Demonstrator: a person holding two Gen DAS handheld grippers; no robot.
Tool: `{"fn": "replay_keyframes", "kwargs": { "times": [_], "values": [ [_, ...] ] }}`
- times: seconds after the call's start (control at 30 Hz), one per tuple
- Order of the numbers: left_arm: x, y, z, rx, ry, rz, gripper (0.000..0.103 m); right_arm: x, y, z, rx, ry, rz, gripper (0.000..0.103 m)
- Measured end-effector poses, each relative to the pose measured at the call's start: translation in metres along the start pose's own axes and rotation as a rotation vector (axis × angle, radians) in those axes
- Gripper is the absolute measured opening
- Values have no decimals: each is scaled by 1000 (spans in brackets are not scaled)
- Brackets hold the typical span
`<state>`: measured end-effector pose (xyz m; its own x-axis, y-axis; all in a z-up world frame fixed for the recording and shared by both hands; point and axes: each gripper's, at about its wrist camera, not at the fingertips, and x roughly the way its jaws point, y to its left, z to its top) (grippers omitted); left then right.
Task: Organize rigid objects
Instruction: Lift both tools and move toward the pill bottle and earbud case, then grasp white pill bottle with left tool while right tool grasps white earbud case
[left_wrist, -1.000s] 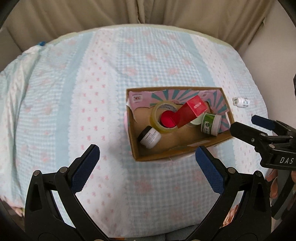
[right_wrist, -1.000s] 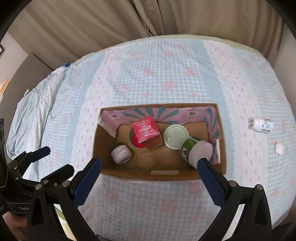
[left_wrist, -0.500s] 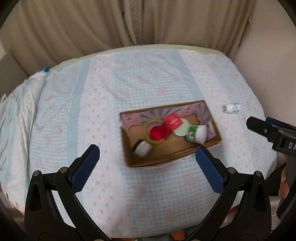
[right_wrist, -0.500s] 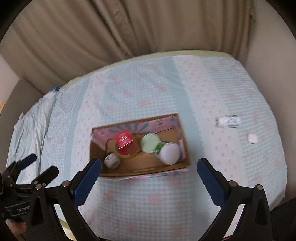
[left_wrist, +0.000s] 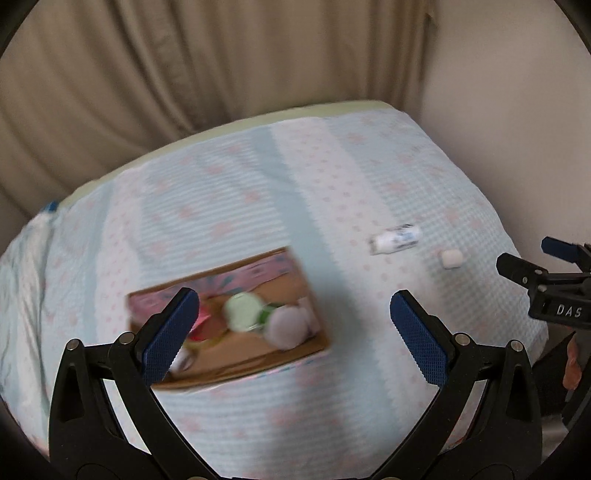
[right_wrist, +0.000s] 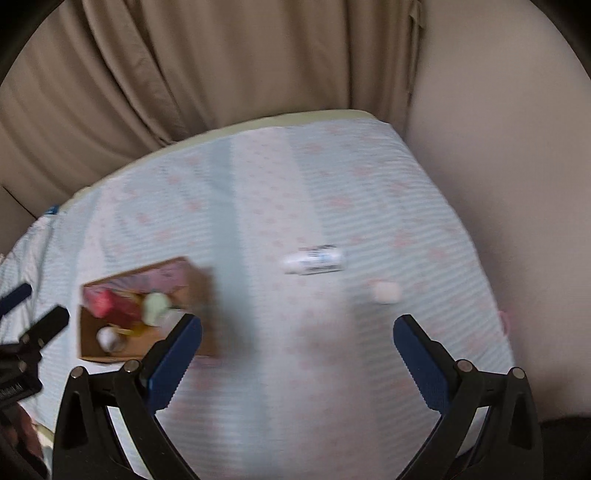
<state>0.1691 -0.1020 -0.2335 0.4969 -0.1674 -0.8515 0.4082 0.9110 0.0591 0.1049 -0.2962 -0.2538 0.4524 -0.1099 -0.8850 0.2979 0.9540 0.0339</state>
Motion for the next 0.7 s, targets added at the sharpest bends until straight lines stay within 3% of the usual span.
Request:
{"fn": "replay_keyframes", "kwargs": {
  "times": [0.13, 0.3, 0.47, 0.7],
  "values": [
    [31, -57, 23, 99, 49, -25, 103, 26, -54, 0, 52, 55, -13, 103],
    [68, -116, 58, 292, 88, -76, 103, 47, -89, -7, 117, 84, -21, 103],
    [124, -153, 83, 491, 142, -144, 103, 74, -100, -22, 161, 113, -64, 103],
    [213, -193, 81, 757, 212, -202, 103, 130, -96, -36, 182, 112, -103, 97]
  ]
}}
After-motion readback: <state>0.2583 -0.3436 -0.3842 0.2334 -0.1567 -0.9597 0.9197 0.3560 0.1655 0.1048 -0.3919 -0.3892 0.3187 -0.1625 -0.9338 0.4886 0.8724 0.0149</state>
